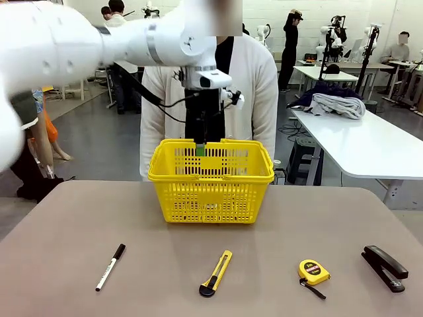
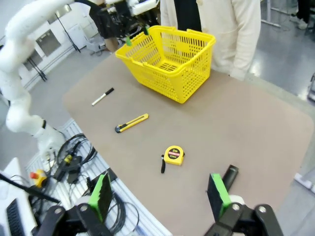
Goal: Place the items the person wants into the basket.
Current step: Pick up the item the person points to and place it in the Market Basket.
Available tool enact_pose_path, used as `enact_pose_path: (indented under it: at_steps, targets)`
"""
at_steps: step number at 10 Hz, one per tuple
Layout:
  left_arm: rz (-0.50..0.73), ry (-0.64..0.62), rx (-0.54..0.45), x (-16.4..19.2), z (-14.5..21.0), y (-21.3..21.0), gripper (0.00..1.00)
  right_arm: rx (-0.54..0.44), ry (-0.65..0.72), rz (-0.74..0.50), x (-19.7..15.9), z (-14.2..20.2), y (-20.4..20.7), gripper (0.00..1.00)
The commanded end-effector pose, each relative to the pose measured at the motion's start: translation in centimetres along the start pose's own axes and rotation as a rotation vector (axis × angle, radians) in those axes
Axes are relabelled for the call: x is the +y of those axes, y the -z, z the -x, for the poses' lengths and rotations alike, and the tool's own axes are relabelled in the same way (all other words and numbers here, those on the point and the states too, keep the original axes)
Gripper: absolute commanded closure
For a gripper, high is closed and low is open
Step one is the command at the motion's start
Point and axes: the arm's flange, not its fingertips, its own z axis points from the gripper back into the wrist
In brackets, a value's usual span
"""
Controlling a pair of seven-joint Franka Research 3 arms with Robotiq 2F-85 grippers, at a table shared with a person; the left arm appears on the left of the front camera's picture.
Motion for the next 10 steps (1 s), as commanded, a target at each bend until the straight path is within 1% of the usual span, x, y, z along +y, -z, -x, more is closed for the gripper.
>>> enact_pose_path:
  at_steps: [1,3,5,8,10]
  targets:
    - [-0.102,-0.087,-0.002,-9.8,6.3,1.1,0.11,-0.015,-0.009,-0.023,0.0,-0.1,0.2,0.0]
    - [-0.201,-0.181,-0.026,-14.7,9.7,-0.5,0.11,-0.015,-0.009,-0.023,0.0,-0.1,0.2,0.0]
    - [-0.227,-0.256,-0.063,-17.9,13.3,-1.0,0.11,-0.015,-0.009,-0.023,0.0,-0.1,0.2,0.0]
    - [-0.22,-0.308,-0.143,-19.1,18.0,-0.4,0.11,-0.015,-0.009,-0.023,0.0,-0.1,0.2,0.0]
    - [-0.22,-0.329,-0.181,-19.4,19.9,0.0,0.11,-0.015,-0.009,-0.023,0.0,-0.1,0.2,0.0]
